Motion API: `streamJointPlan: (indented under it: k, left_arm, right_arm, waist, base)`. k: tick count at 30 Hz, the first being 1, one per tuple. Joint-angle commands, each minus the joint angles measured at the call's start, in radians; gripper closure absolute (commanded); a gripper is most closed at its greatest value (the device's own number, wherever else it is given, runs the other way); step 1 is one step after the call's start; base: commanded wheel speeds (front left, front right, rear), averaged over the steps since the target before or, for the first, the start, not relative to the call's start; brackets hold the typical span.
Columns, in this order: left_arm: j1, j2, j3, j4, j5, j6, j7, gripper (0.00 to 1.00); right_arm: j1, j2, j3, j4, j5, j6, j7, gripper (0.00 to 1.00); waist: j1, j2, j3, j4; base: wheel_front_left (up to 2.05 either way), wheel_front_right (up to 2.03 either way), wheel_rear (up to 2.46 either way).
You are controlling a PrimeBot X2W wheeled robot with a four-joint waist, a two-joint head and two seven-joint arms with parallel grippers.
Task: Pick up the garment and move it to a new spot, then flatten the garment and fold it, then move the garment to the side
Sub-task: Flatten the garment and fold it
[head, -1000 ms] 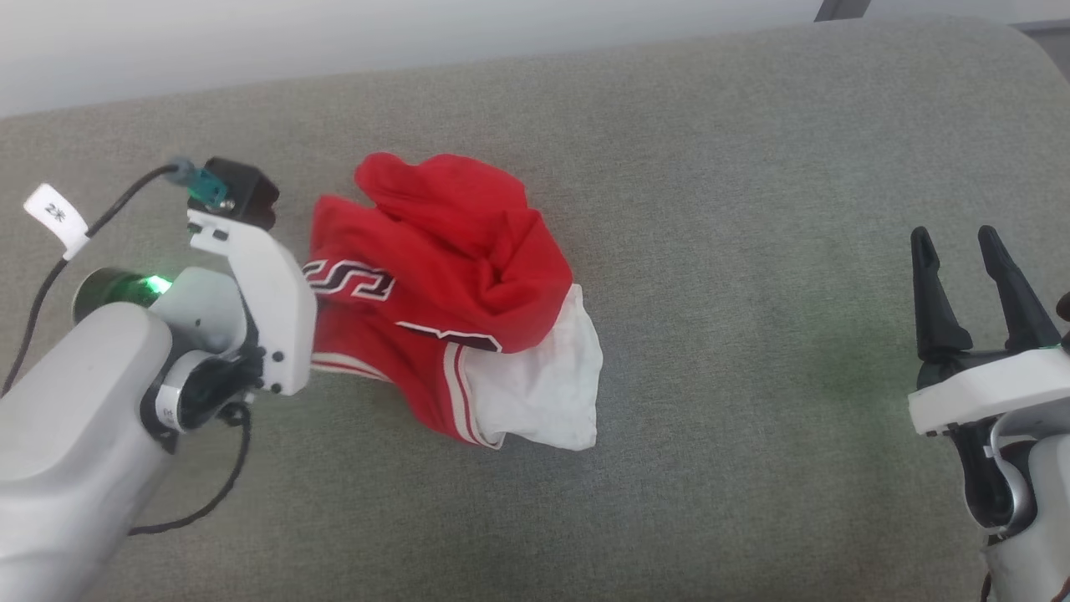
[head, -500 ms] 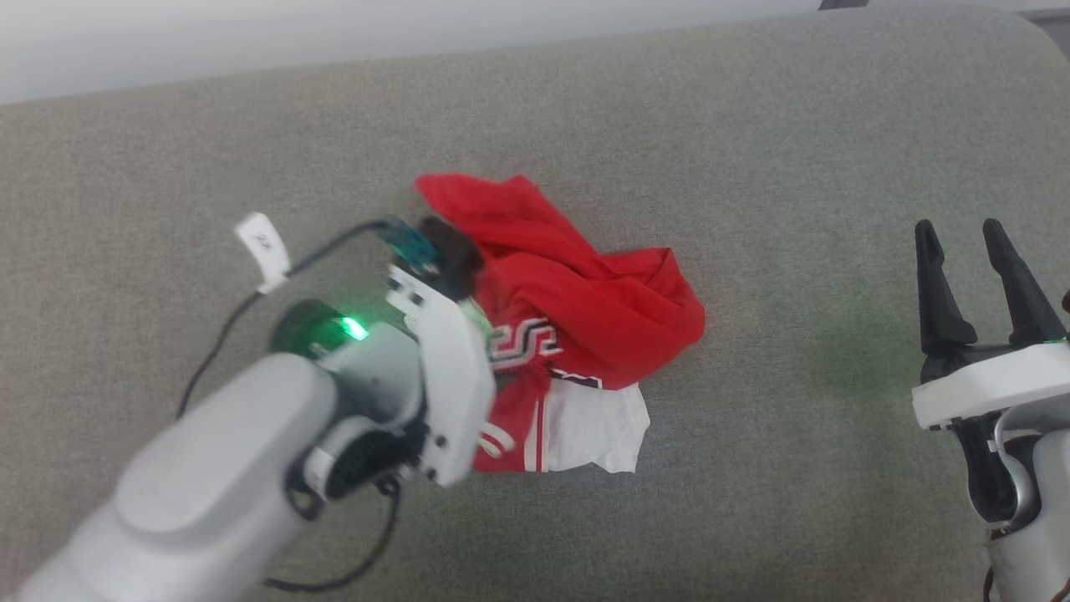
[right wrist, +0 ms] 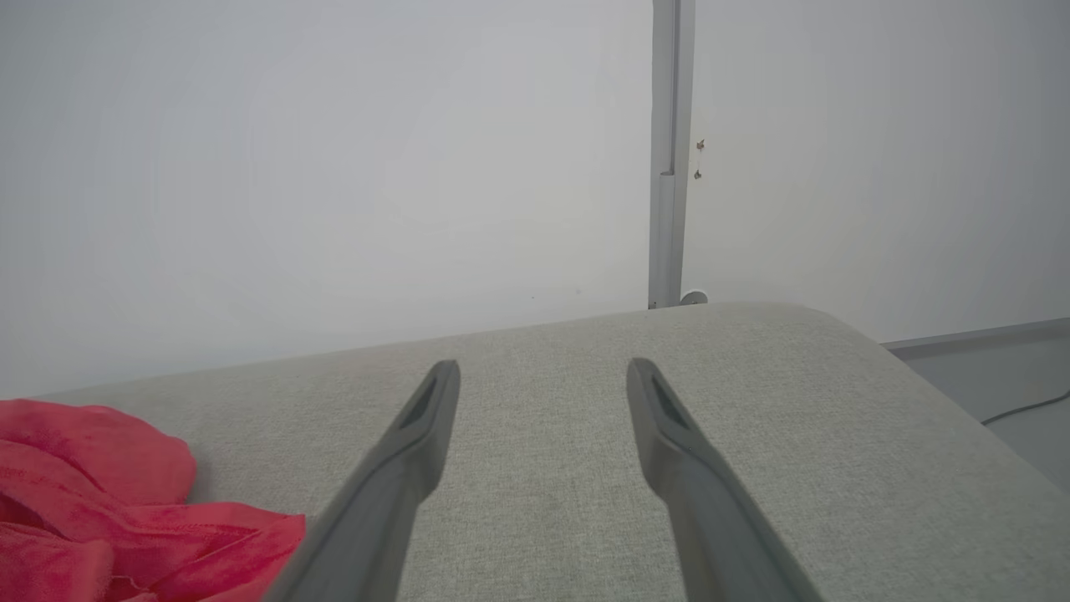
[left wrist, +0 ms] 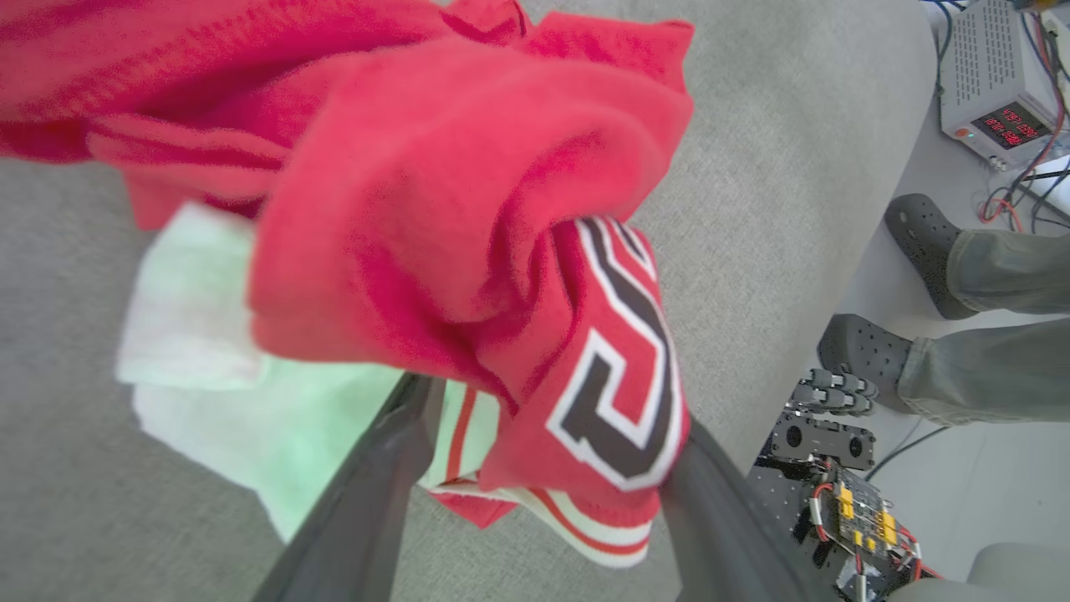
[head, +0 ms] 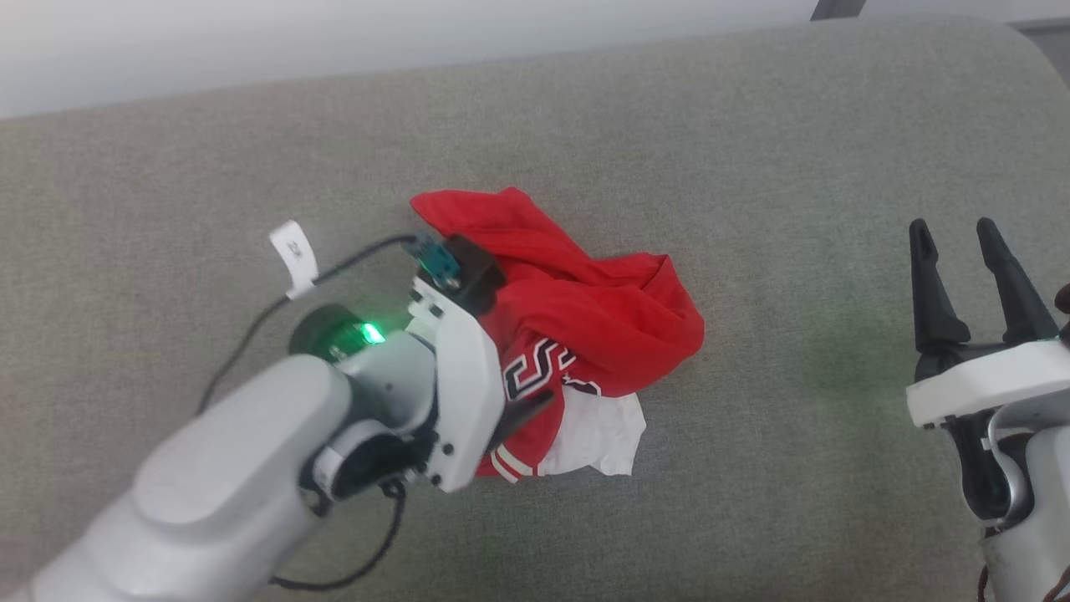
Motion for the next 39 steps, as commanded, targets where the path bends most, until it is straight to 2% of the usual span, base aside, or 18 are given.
streamJointPlan:
  k: [1,8,13,24,30,37,38,39]
  left_arm:
    - [-0.020,0.015,0.009,-0.016,0.002,-0.003,0.010,0.00]
    - [-0.053,0.071,0.051,-0.083,-0.011,0.031,0.045,0.00]
    - [-0.070,0.088,0.081,-0.085,-0.032,0.043,0.050,0.00]
    - [-0.070,0.139,0.123,0.047,-0.018,0.067,0.019,0.00]
    - [-0.079,0.141,0.150,0.089,-0.043,0.059,-0.002,0.00]
    - [-0.051,0.106,0.119,0.051,-0.079,0.049,0.052,0.00]
    - [-0.047,0.100,0.109,0.046,-0.078,0.050,0.057,0.14]
    - [-0.045,0.090,0.101,0.040,-0.079,0.046,0.061,0.90]
  right_arm:
    - [0.011,0.000,0.002,0.004,-0.005,0.000,-0.006,0.00]
    - [0.021,0.004,0.005,0.004,-0.005,0.000,-0.007,0.00]
    - [0.020,0.006,0.011,0.000,-0.005,0.000,-0.007,0.00]
    - [0.006,-0.001,0.011,-0.011,-0.001,0.000,-0.005,0.00]
    - [0.007,-0.005,0.004,-0.012,-0.001,0.000,-0.008,0.00]
    - [0.012,0.000,-0.007,-0.004,-0.005,0.000,-0.010,0.00]
    - [0.011,0.000,-0.008,-0.003,-0.006,0.000,-0.010,0.00]
    - [0.009,0.001,-0.008,-0.004,-0.007,0.000,-0.009,0.00]
  waist:
    - [0.0000,0.0000,-0.010,0.001]
    - [0.0000,0.0000,-0.031,0.001]
    - [0.0000,0.0000,-0.035,-0.009]
    - [0.0000,0.0000,-0.013,-0.035]
    - [0.0000,0.0000,-0.004,-0.038]
    - [0.0000,0.0000,-0.008,-0.023]
    - [0.0000,0.0000,-0.008,-0.021]
    - [0.0000,0.0000,-0.009,-0.019]
  base:
    - [0.00,0.00,0.00]
    - [0.00,0.00,0.00]
    - [0.00,0.00,0.00]
    - [0.00,0.00,0.00]
    - [0.00,0.00,0.00]
    - [0.00,0.00,0.00]
    - [0.00,0.00,0.00]
    - [0.00,0.00,0.00]
